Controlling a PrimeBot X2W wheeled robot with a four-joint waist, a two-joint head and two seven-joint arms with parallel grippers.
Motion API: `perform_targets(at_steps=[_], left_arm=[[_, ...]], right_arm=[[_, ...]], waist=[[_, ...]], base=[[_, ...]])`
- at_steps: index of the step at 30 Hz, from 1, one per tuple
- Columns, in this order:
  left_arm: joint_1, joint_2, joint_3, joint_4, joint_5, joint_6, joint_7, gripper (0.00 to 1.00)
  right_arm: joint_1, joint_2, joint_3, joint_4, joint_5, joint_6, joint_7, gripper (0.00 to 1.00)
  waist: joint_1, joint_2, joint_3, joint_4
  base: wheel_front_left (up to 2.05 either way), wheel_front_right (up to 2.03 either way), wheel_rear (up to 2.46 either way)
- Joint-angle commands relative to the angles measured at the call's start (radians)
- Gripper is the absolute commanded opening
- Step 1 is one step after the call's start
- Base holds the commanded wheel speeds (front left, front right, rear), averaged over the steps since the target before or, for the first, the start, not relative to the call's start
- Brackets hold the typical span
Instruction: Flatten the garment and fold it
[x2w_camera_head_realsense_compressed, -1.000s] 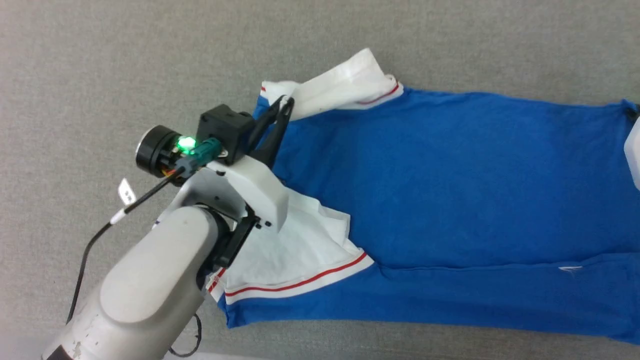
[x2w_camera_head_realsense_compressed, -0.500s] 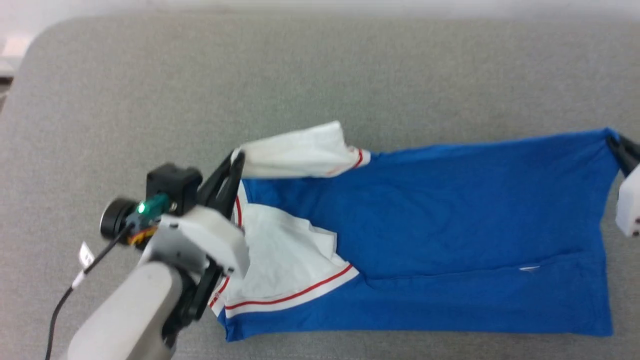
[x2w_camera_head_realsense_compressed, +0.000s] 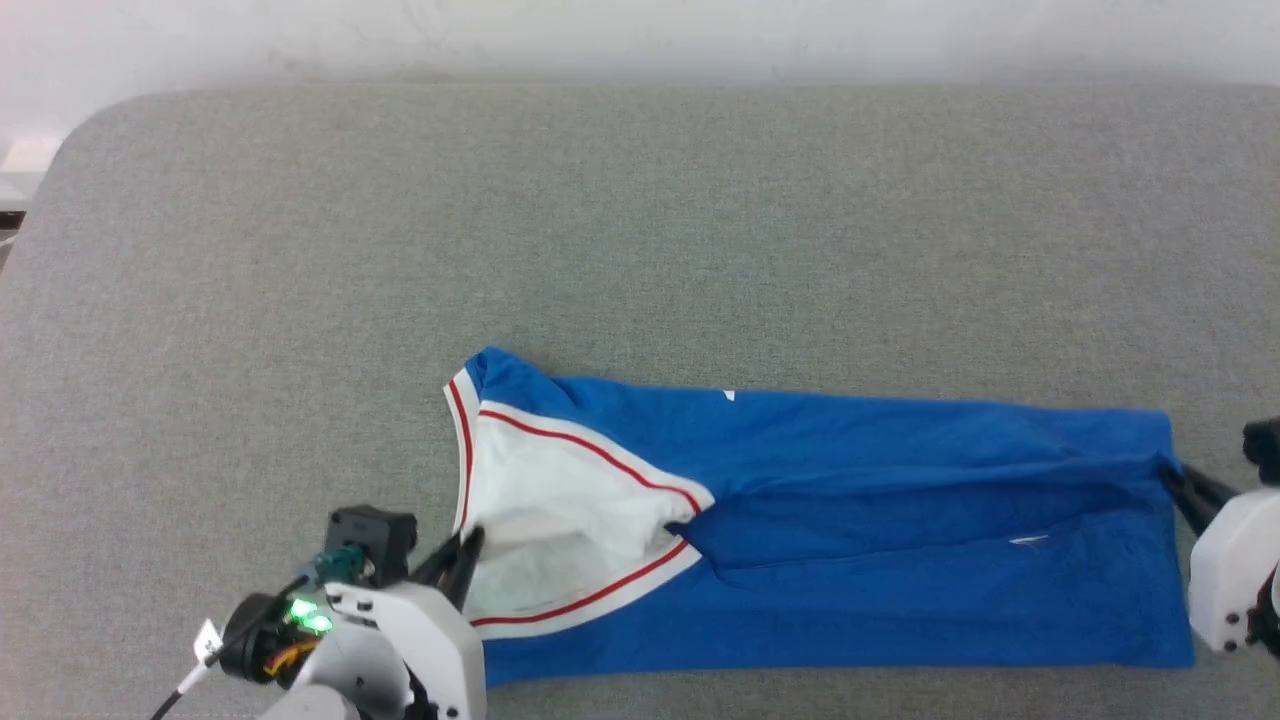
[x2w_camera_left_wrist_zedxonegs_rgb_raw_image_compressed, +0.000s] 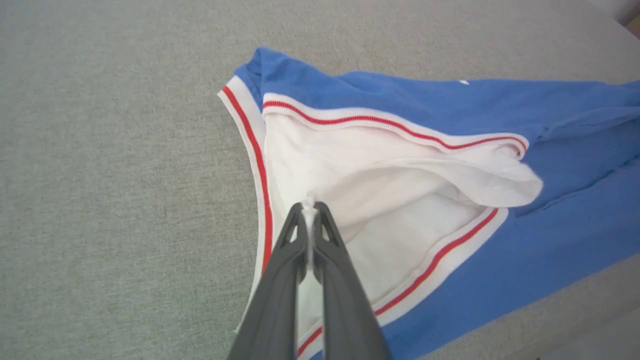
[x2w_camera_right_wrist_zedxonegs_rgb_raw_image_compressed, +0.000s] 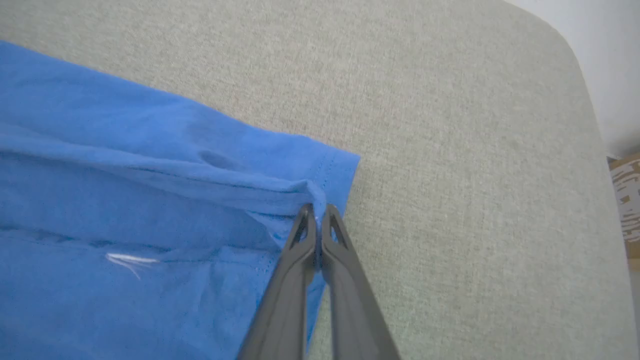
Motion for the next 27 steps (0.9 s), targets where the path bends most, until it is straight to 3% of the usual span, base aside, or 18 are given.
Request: perform_targets(at_steps=[1,13,14,15,16,22,27], left_arm=[[0.013,0.007,-0.016,0.031,-0.001,-0.016,0.015,0.0],[-0.043,-0.054,-0.072,0.246,0.005,-0.094,-0.007,0.0],[-0.048,-0.059,-0.074,0.258,0.007,-0.1,-0.015,0.16],[-0.054,-0.063,-0.076,0.268,0.011,-0.105,-0.027,0.56],[-0.058,-0.068,-0.076,0.278,0.014,-0.108,-0.04,1.0],[-0.067,-0.085,-0.051,0.293,0.021,-0.118,-0.156,1.0],[-0.049,-0.101,-0.003,0.267,0.007,-0.121,-0.292,1.0]], right_arm=[[0.027,0.002,0.002,-0.011,-0.009,-0.002,0.02,0.0],[0.06,-0.023,0.076,0.002,-0.034,-0.002,0.079,0.0],[0.055,-0.021,0.079,0.004,-0.031,-0.002,0.077,0.2],[0.05,-0.019,0.081,0.004,-0.029,-0.002,0.072,1.0],[0.045,-0.017,0.082,0.005,-0.024,-0.002,0.07,1.0],[0.033,-0.02,0.063,-0.031,0.001,-0.002,0.07,1.0],[0.054,0.007,-0.021,-0.112,0.046,-0.002,0.131,1.0]], waist=[[0.0001,-0.0001,0.006,0.0],[0.0001,-0.0001,0.034,0.001],[0.0001,-0.0001,0.031,0.001],[0.0001,-0.0001,0.028,0.001],[0.0001,-0.0001,0.022,0.001],[0.0001,-0.0001,-0.039,0.0],[0.0001,-0.0001,-0.087,0.0]], base=[[0.0,0.0,0.0],[0.0,0.0,0.0],[0.0,0.0,0.0],[0.0,0.0,0.0],[0.0,0.0,0.0],[0.0,0.0,0.0],[0.0,0.0,0.0]])
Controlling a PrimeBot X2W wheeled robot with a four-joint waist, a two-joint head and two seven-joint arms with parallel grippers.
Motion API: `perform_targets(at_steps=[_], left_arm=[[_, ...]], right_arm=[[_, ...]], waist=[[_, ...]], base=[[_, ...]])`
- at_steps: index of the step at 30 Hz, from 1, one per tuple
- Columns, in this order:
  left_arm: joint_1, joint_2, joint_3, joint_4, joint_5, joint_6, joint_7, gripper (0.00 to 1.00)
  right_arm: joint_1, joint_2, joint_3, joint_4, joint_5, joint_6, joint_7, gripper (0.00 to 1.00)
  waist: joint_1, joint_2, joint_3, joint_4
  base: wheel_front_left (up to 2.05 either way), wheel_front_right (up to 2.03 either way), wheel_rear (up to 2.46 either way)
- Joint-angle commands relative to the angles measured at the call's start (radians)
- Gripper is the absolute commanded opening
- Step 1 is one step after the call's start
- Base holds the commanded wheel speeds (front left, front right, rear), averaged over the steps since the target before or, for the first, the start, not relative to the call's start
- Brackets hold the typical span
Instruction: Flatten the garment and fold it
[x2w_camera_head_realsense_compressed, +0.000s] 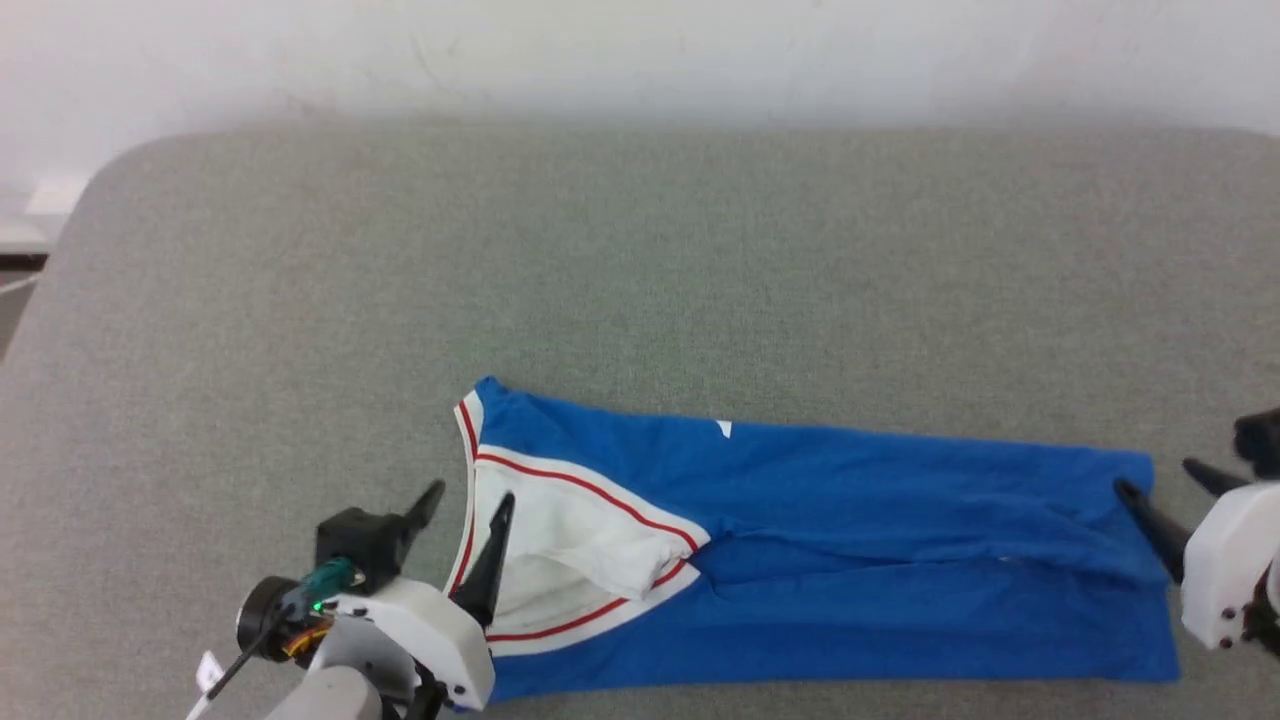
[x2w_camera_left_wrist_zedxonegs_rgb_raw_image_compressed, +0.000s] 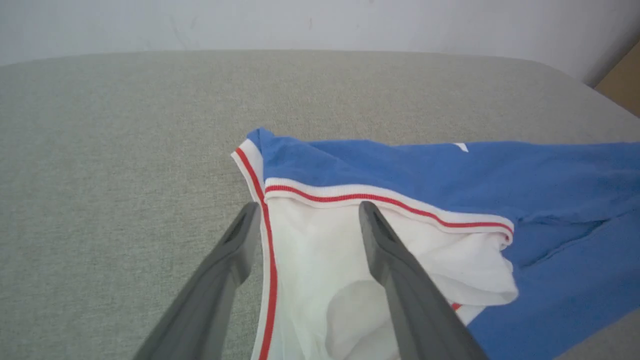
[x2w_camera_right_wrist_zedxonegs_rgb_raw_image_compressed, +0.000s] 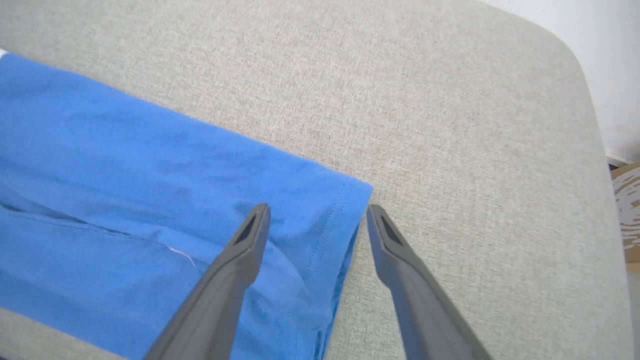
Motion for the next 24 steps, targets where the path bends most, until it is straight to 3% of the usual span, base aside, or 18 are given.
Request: perform_targets(at_steps=[1,6,7,11,12,16,24], left_arm=[[0.008,-0.011,0.031,-0.01,-0.007,-0.002,-0.059,1.0],[0.029,-0.036,0.119,-0.068,0.045,0.039,-0.12,1.0],[0.029,-0.036,0.119,-0.068,0.045,0.039,-0.12,1.0],[0.091,-0.123,0.309,-0.215,0.159,0.073,-0.122,1.0],[0.137,-0.166,0.379,-0.267,0.232,0.066,-0.122,1.0],[0.202,-0.226,0.459,-0.321,0.369,0.033,-0.122,1.0],[0.237,-0.305,0.556,-0.368,0.497,-0.033,-0.122,1.0]], right_arm=[[0.019,0.027,-0.058,-0.03,0.022,-0.002,0.037,1.0],[0.083,0.141,-0.254,-0.089,-0.038,-0.002,0.11,1.0],[0.083,0.141,-0.254,-0.089,-0.038,-0.002,0.11,1.0],[0.128,0.297,-0.421,-0.125,-0.131,-0.002,0.161,1.0],[0.138,0.371,-0.487,-0.138,-0.189,-0.002,0.181,1.0],[0.127,0.504,-0.596,-0.146,-0.274,-0.002,0.214,1.0],[0.074,0.569,-0.7,-0.07,-0.357,-0.002,0.218,1.0]], waist=[[0.0,-0.0001,-0.041,0.001],[0.0,-0.0001,-0.056,0.004],[0.0,-0.0001,-0.056,0.004],[0.0,-0.0001,-0.056,0.006],[0.0,-0.0001,-0.053,0.006],[0.0,-0.0001,-0.043,0.005],[0.0,-0.0001,-0.013,0.015]], base=[[0.0,0.0,0.0],[0.0,0.0,0.0],[0.0,0.0,0.0],[0.0,0.0,0.0],[0.0,0.0,0.0],[0.0,0.0,0.0],[0.0,0.0,0.0]])
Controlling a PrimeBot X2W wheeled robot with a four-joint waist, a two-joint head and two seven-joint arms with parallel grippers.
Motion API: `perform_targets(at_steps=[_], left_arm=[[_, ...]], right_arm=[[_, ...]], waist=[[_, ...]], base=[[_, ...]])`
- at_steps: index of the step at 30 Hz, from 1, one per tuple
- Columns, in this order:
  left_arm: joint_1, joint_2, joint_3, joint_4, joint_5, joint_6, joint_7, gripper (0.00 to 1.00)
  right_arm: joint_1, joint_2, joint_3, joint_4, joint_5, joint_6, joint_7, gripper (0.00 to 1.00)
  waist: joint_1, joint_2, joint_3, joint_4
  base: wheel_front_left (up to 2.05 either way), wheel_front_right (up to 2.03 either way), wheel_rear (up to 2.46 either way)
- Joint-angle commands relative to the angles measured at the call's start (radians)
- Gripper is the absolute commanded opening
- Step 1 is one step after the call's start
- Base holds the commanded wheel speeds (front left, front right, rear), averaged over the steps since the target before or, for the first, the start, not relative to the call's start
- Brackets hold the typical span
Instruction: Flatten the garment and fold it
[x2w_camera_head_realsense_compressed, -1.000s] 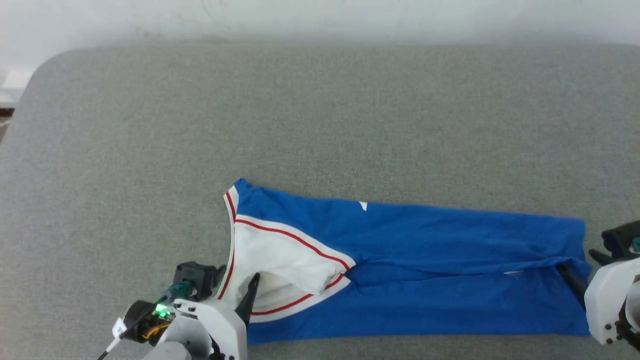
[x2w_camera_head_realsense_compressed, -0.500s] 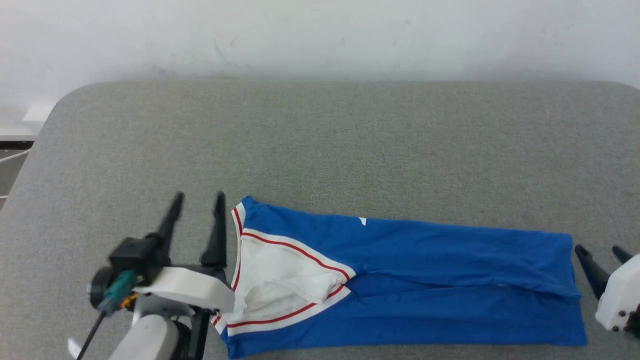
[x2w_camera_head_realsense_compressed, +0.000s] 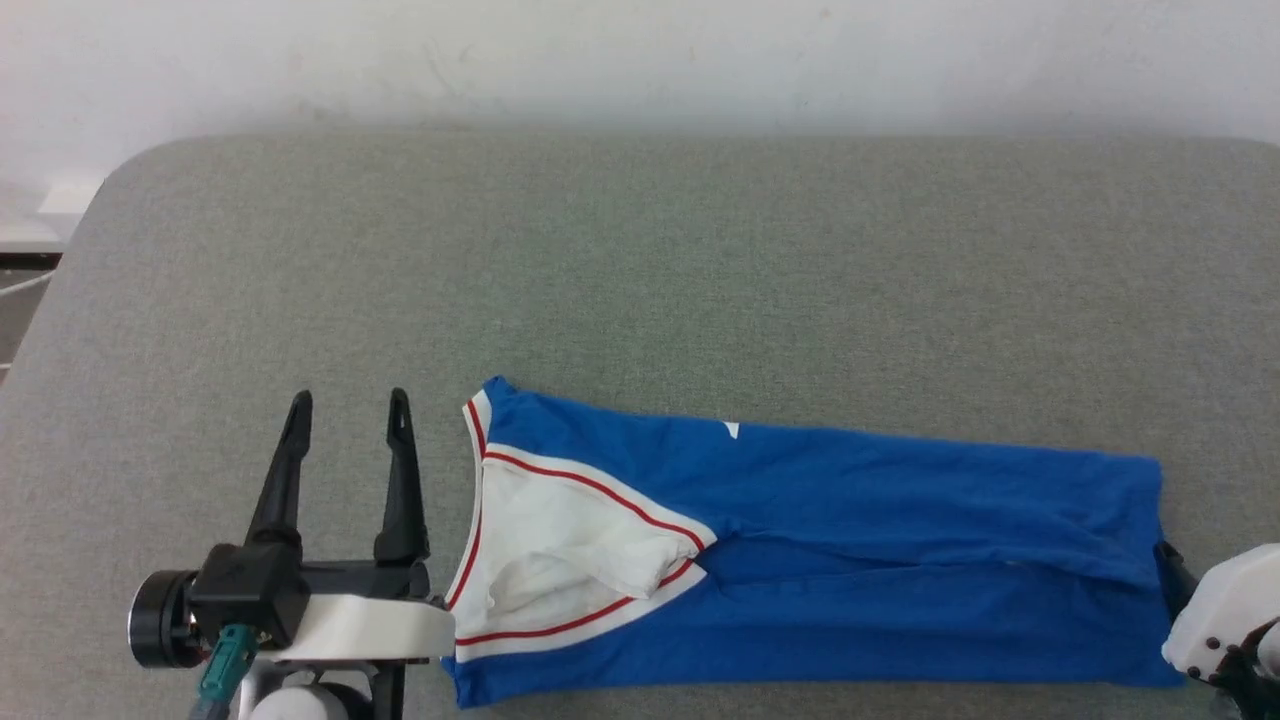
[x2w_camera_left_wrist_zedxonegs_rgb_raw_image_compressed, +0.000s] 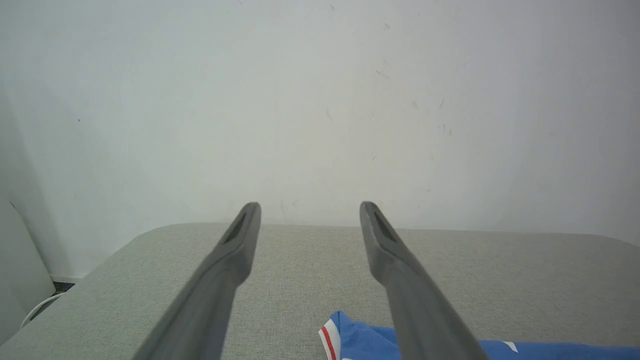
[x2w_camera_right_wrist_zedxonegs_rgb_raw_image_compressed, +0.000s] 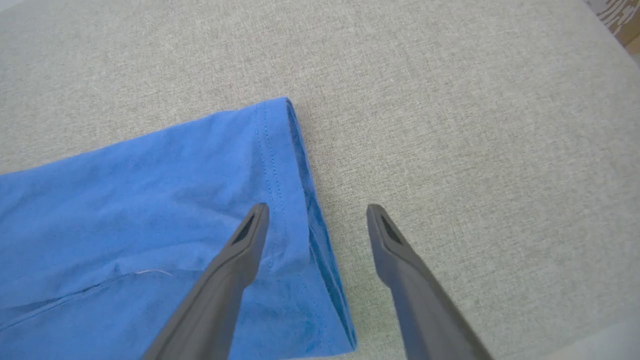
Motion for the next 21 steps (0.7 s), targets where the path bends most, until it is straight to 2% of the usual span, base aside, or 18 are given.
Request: perform_targets(at_steps=[1,8,16,17,18,19,21], left_arm=[[0.008,-0.006,0.007,-0.005,0.009,-0.007,-0.005,1.0],[0.003,-0.049,0.051,-0.001,0.052,-0.065,-0.005,1.0],[-0.011,-0.076,0.088,0.009,0.074,-0.101,-0.005,1.0],[-0.012,-0.078,0.091,0.012,0.075,-0.103,-0.005,1.0],[-0.012,-0.081,0.093,0.016,0.076,-0.106,-0.005,1.0],[-0.013,-0.083,0.094,0.02,0.077,-0.109,-0.005,1.0],[-0.012,-0.087,0.096,0.028,0.079,-0.113,-0.005,1.0]], right_arm=[[-0.012,0.004,-0.004,0.007,-0.005,-0.001,0.001,1.0],[-0.026,0.008,0.005,0.138,0.013,-0.001,0.001,1.0],[-0.029,0.008,0.062,0.233,0.02,-0.001,-0.023,1.0],[-0.029,0.008,0.074,0.238,0.021,-0.001,-0.025,0.73],[-0.03,0.008,0.087,0.239,0.024,-0.001,-0.034,0.23],[-0.031,0.007,0.097,0.238,0.027,-0.001,-0.046,0.0],[-0.032,-0.005,0.118,0.233,0.027,-0.001,-0.069,0.0]], waist=[[0.0,-0.0001,0.009,0.007],[0.0,-0.0001,0.035,0.026],[0.0,-0.0001,0.063,0.032],[0.0,-0.0001,0.065,0.032],[0.0,-0.0001,0.065,0.032],[0.0,-0.0001,0.065,0.031],[0.0,-0.0001,0.056,0.029]], base=[[0.0,0.0,0.0],[0.0,0.0,0.0],[0.0,0.0,0.0],[0.0,0.0,0.0],[0.0,0.0,0.0],[0.0,0.0,0.0],[0.0,0.0,0.0]])
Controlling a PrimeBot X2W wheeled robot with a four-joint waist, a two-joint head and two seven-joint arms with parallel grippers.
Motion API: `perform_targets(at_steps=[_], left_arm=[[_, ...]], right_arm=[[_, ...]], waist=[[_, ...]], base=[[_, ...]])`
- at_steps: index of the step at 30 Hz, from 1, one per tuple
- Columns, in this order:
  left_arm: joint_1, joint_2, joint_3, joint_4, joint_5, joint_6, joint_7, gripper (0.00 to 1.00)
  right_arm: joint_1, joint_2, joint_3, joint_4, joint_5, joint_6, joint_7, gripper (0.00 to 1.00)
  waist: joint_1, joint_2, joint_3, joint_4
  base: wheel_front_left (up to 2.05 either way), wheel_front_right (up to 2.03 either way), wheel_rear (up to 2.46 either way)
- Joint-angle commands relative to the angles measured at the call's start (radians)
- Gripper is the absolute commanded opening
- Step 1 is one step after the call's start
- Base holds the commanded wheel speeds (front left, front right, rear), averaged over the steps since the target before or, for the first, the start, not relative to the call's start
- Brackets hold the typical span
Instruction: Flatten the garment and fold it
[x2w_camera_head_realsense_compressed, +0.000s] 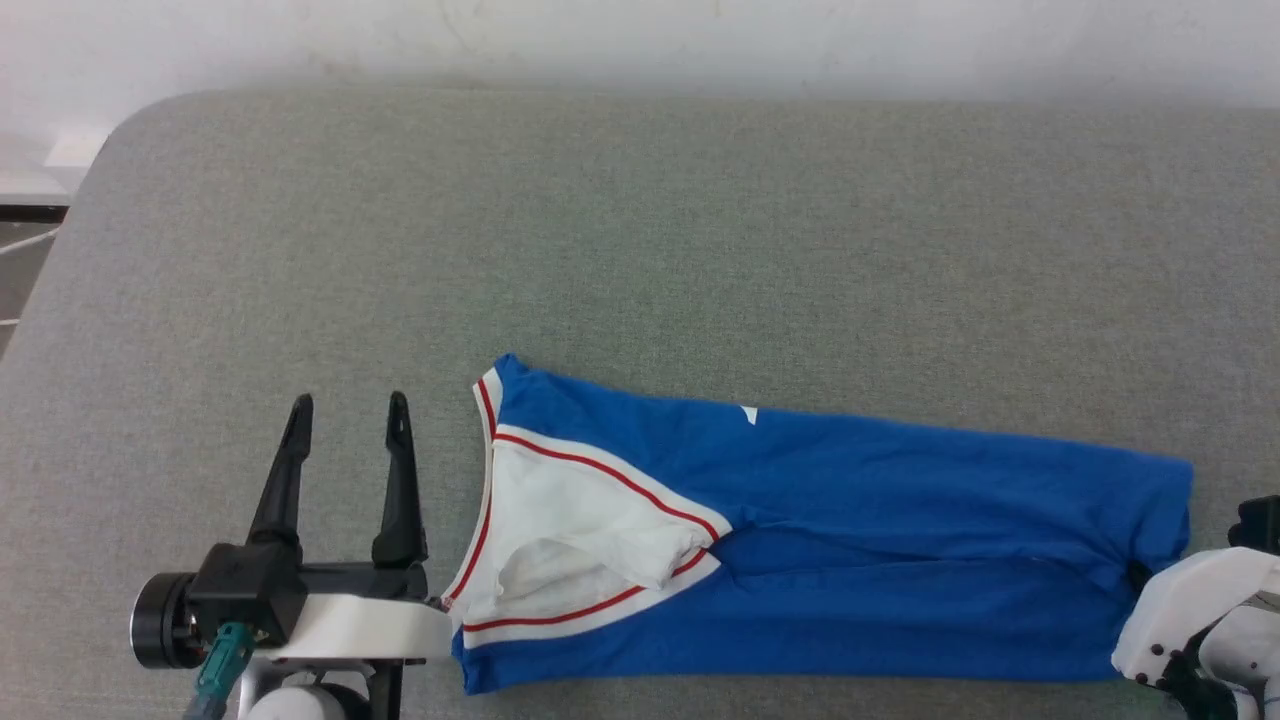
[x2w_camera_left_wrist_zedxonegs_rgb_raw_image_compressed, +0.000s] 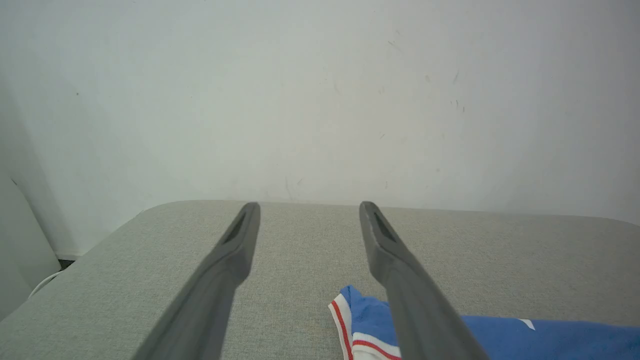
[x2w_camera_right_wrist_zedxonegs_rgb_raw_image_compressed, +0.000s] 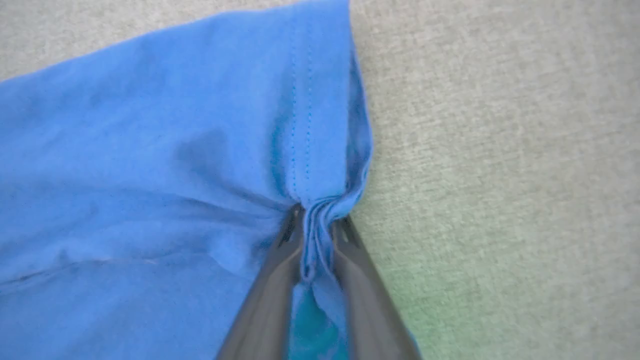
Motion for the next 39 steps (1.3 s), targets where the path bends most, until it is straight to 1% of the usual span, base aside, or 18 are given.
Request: perform_targets(at_steps=[1,5,8,13,18,22,26,34,39], left_arm=[[-0.008,-0.004,0.006,0.004,0.011,-0.007,-0.005,1.0],[0.003,-0.008,0.017,0.018,0.008,-0.013,-0.005,1.0],[0.011,-0.01,0.022,0.026,0.006,-0.022,-0.005,1.0],[0.015,-0.013,0.023,0.032,0.005,-0.03,-0.005,1.0],[0.028,-0.014,0.02,0.033,0.002,-0.036,-0.005,1.0],[0.043,-0.014,0.024,0.039,-0.001,-0.04,-0.005,1.0],[0.056,-0.014,0.026,0.044,-0.005,-0.041,-0.005,1.0],[0.074,-0.015,0.012,0.051,-0.012,-0.041,-0.005,1.0],[0.082,-0.015,0.003,0.053,-0.015,-0.044,-0.005,1.0]], right_arm=[[0.001,0.02,0.019,0.031,0.006,0.006,0.001,0.0],[-0.009,-0.024,0.012,0.005,0.018,0.006,-0.041,0.0],[-0.012,-0.073,-0.007,-0.001,0.014,0.006,-0.045,0.0],[-0.015,-0.15,-0.07,0.014,-0.004,0.006,-0.038,0.0],[0.007,-0.185,-0.095,0.004,-0.015,0.006,-0.027,0.0],[0.045,-0.184,-0.071,-0.051,0.011,0.006,-0.016,0.0],[0.089,-0.163,-0.033,-0.157,0.057,0.006,0.005,0.0],[0.195,-0.125,0.114,-0.406,0.126,0.006,0.101,0.0],[0.207,-0.079,0.204,-0.519,0.17,0.006,0.149,0.0]], waist=[[-0.0001,-0.0001,-0.01,-0.003],[-0.0001,-0.0001,-0.041,-0.011],[-0.0001,-0.0001,-0.059,-0.014],[-0.0001,-0.0001,-0.076,-0.011],[-0.0001,-0.0001,-0.088,-0.003],[-0.0001,-0.0001,-0.103,0.006],[-0.0001,-0.0001,-0.125,0.016],[-0.0001,-0.0001,-0.167,0.056],[-0.0001,-0.0001,-0.176,0.094]], base=[[0.0,0.0,0.0],[0.0,0.0,0.0],[0.0,0.0,0.0],[0.0,0.0,0.0],[0.0,0.0,0.0],[0.0,0.0,0.0],[0.0,0.0,0.0],[0.0,0.0,0.0],[0.0,0.0,0.0]])
